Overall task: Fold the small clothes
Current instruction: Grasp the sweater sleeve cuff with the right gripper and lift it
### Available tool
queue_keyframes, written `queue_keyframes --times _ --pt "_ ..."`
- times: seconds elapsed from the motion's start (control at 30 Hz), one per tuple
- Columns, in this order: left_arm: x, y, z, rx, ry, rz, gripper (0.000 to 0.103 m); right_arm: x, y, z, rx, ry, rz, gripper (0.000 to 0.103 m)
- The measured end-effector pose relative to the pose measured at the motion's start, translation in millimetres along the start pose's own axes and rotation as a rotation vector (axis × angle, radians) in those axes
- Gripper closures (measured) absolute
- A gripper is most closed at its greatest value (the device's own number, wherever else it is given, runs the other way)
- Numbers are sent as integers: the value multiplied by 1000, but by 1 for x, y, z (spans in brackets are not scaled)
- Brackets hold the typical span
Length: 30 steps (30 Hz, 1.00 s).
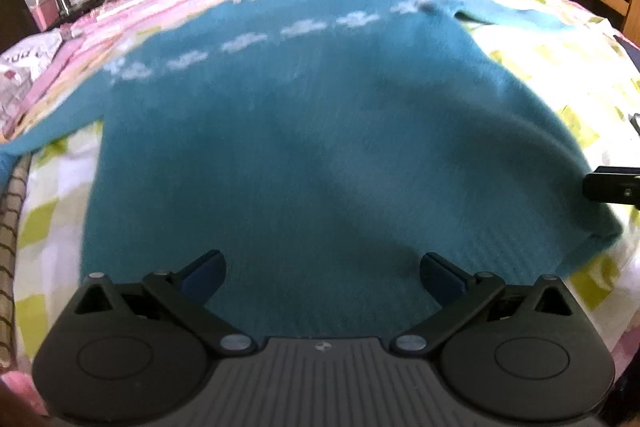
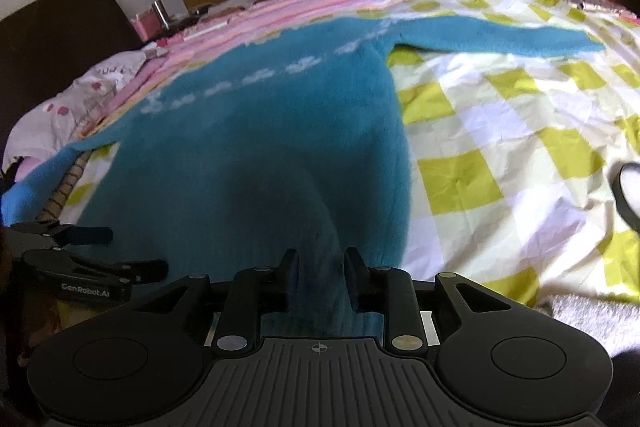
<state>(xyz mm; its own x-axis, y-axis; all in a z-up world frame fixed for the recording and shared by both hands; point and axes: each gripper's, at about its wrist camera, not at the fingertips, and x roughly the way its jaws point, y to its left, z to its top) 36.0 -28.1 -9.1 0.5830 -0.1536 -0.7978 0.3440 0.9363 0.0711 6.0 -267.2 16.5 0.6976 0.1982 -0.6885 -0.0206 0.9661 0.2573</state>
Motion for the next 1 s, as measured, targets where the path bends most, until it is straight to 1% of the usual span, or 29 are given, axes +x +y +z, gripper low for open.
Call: queue_keyframes --times 0.1,0.13,0.3,0.53,0.67,0.87,1.0 --pt "-8 -9 7 22 -26 13 0 -3 -1 4 1 -26 -4 77" --pt "-11 -12 10 32 -34 14 0 -4 -2 6 7 -37 -2 75" --pt "-12 -26 30 71 -66 6 0 -2 -7 14 45 -73 3 74" --pt "9 -36 58 62 -62 -26 0 13 -16 25 87 -77 -12 74" --pt "22 -43 74 48 -58 -41 0 24 -24 40 120 -94 -25 74" --pt "41 -51 99 52 -59 -29 0 39 -37 62 153 -126 -38 74" --pt "51 -56 115 42 -56 -42 0 45 -49 75 178 -148 -52 74"
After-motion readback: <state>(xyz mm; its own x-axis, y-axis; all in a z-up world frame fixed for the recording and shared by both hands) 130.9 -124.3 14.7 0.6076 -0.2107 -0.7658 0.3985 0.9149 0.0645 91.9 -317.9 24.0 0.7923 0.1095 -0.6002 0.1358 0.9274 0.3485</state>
